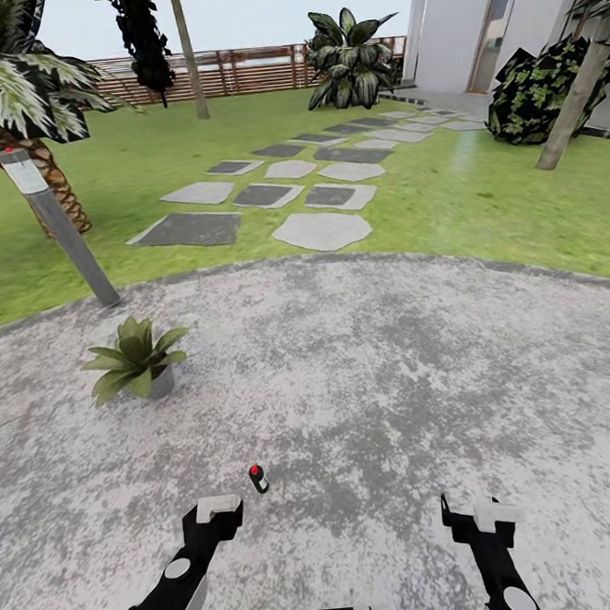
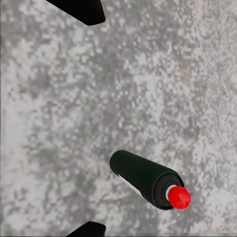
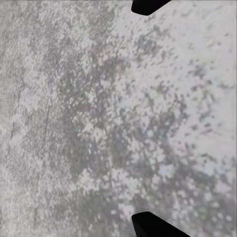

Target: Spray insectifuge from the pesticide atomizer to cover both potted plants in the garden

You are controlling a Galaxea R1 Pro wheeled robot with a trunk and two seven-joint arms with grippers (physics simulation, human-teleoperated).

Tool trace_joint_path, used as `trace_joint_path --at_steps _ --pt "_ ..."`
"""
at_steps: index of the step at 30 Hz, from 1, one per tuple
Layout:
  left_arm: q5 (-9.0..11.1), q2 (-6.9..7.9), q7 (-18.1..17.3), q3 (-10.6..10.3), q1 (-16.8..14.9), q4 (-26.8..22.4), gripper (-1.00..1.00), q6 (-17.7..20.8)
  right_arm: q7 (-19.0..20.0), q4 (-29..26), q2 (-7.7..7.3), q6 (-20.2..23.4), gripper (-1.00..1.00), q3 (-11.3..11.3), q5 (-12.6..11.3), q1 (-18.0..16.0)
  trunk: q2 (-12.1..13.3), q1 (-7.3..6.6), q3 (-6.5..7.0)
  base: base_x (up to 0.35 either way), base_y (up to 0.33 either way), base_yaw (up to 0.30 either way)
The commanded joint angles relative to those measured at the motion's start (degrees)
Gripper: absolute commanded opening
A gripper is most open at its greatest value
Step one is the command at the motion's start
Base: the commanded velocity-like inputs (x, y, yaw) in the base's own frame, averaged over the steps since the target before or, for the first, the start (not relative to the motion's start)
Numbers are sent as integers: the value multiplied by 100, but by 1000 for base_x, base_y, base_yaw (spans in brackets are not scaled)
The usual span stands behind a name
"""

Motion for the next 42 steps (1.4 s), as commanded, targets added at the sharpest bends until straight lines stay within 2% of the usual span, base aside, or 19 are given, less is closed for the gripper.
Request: trace_joint_path --at_steps 1,10,35,42 --pt "-3 0 7 -2 -2 4 100 -19 -18 4 22 -15 100 3 5 -2 -1 -1 -4 0 0 0" --pt "-20 -3 2 -56 -2 51 100 -189 -19 -1 -7 -17 100 7 -1 -4 -1 -1 -4 83 -97 0" --pt "-21 -14 2 -59 -2 76 100 -230 -10 -1 -13 -13 100 26 -5 -2 -1 -1 -4 50 -32 0" --pt "-21 -18 2 -54 -7 30 100 -230 -10 -1 -13 -13 100 26 -6 -3 -11 17 -189 0 0 0"
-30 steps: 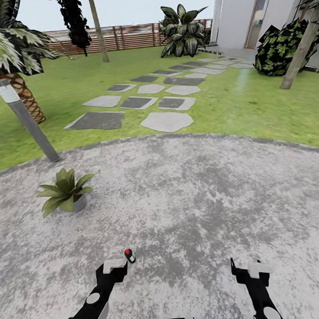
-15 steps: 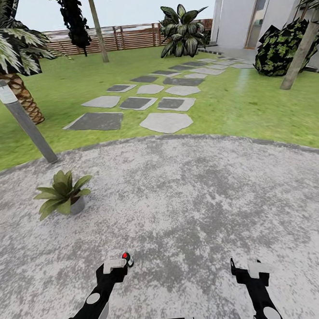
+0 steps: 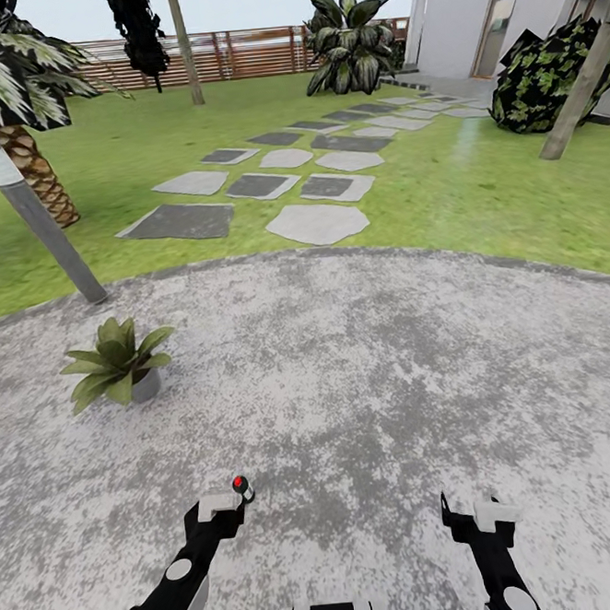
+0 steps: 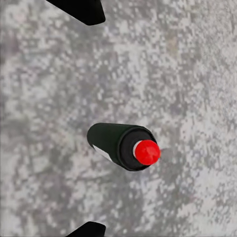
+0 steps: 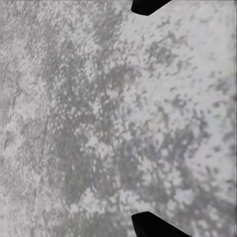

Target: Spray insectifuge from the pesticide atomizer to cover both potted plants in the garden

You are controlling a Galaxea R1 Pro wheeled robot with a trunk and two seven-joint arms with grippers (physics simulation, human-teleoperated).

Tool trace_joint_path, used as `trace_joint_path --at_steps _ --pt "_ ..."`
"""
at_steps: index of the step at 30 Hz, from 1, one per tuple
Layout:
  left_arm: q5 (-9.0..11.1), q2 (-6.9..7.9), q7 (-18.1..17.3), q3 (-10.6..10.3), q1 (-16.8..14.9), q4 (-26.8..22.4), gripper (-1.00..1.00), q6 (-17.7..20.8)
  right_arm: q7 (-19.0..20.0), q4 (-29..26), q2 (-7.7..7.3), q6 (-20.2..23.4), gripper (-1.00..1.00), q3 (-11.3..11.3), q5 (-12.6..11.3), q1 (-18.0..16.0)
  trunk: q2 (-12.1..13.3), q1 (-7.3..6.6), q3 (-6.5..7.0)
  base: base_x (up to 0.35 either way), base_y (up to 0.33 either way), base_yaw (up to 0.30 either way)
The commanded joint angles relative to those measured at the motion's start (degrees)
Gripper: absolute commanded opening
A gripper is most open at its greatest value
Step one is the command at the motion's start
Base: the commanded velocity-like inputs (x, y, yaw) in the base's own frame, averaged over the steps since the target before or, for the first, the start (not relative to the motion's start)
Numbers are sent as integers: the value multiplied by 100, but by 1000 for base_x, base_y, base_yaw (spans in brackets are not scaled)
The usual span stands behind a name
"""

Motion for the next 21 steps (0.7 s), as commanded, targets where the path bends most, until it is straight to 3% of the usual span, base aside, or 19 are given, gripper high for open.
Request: trace_joint_path --at_steps 1,21 --pt "-7 0 7 -6 -17 -7 100 -19 -18 3 -1 -15 100 4 7 -4 -3 1 -35 0 0 0" --pt "-23 -59 7 -21 -73 34 100 -53 -18 12 -1 -15 100 5 9 -4 -30 53 -659 0 0 51"
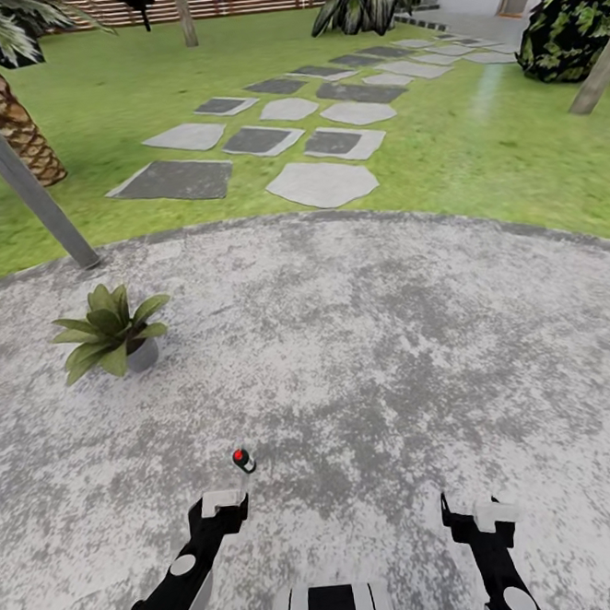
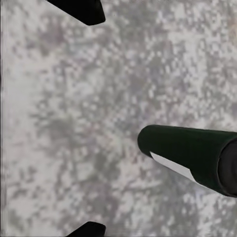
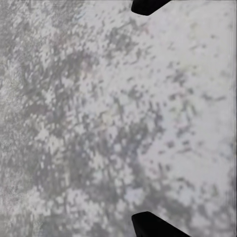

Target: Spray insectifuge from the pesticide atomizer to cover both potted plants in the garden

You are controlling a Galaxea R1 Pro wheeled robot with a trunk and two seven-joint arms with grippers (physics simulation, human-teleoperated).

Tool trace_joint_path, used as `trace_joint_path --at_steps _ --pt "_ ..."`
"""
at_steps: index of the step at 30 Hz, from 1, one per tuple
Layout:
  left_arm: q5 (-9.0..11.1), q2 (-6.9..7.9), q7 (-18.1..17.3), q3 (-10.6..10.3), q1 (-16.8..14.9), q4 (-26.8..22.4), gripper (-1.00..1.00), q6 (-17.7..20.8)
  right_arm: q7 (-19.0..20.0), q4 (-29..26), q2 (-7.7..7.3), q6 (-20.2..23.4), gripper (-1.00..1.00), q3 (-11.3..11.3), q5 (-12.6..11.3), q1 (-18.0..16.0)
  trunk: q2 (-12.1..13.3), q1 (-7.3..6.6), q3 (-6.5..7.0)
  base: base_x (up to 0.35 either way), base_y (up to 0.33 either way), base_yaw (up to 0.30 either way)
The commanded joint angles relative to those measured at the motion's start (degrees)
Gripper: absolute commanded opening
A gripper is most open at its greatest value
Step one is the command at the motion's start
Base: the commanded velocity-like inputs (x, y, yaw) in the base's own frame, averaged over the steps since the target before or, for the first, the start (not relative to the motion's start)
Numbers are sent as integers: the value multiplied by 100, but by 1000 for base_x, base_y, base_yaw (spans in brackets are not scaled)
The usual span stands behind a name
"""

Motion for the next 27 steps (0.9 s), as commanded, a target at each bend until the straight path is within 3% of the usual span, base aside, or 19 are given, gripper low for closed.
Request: trace_joint_path --at_steps 1,7,27 --pt "-6 3 7 -8 -1 9 100 -57 -18 3 -1 -15 100 6 6 -1 -3 1 -35 0 0 71" --pt "-13 7 7 -11 10 28 100 -347 -18 3 -1 -15 100 10 6 -2 -7 9 -148 0 0 68" --pt "-23 -1 7 -14 29 29 100 -407 -18 12 -1 -15 100 6 6 -1 -7 9 -159 46 -25 5"
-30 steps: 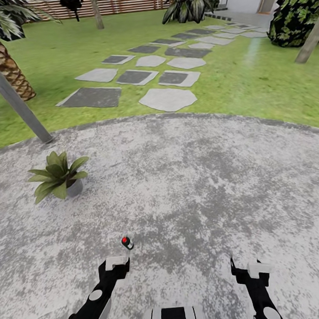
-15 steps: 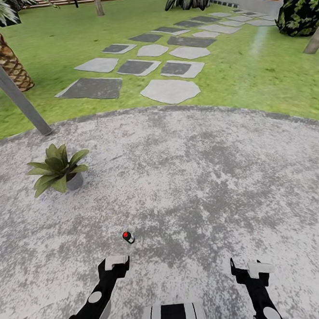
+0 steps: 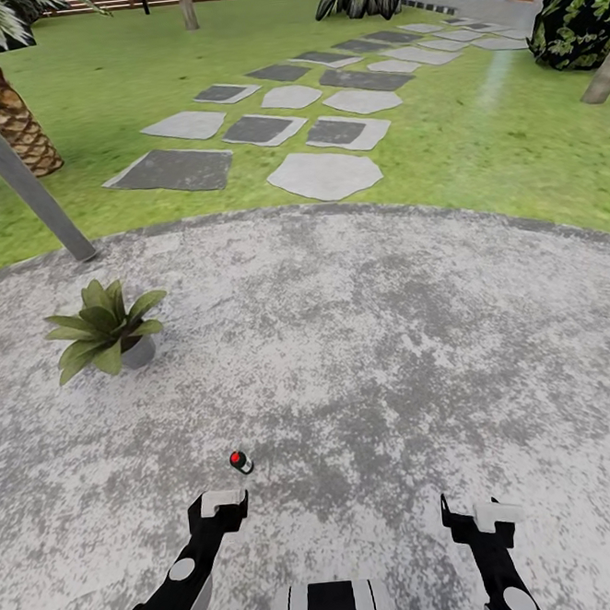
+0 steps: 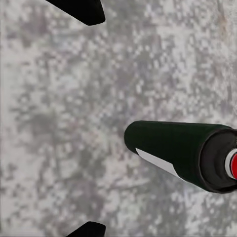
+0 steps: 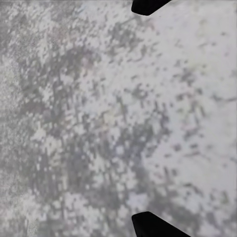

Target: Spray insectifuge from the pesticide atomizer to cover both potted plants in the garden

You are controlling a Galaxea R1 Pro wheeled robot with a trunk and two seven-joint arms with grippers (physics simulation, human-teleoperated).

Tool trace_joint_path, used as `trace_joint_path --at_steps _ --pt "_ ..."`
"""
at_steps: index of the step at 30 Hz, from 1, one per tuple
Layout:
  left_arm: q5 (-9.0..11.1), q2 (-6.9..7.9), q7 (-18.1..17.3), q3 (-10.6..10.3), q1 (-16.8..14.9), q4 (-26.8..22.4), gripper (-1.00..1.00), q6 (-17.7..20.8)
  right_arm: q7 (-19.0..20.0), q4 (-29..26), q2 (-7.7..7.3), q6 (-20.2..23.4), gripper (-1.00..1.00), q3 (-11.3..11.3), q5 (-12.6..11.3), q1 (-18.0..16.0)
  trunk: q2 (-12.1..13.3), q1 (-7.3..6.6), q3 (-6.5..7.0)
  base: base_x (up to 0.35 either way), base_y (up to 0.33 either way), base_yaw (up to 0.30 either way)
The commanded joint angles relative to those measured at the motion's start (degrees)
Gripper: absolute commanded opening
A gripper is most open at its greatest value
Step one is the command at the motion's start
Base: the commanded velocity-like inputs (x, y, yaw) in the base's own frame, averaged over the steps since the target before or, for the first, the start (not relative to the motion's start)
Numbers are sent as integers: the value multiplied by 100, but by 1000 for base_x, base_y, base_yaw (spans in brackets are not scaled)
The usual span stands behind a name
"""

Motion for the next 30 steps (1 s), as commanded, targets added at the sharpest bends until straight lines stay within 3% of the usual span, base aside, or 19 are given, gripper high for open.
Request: trace_joint_path --at_steps 1,30 --pt "-8 1 7 -8 -2 4 100 -19 -18 4 0 -15 100 4 6 -4 -1 -1 -3 8 -4 0" --pt "-8 7 7 -12 -2 4 100 -19 -18 4 0 -15 100 7 6 -2 -1 -1 -3 80 -29 0"
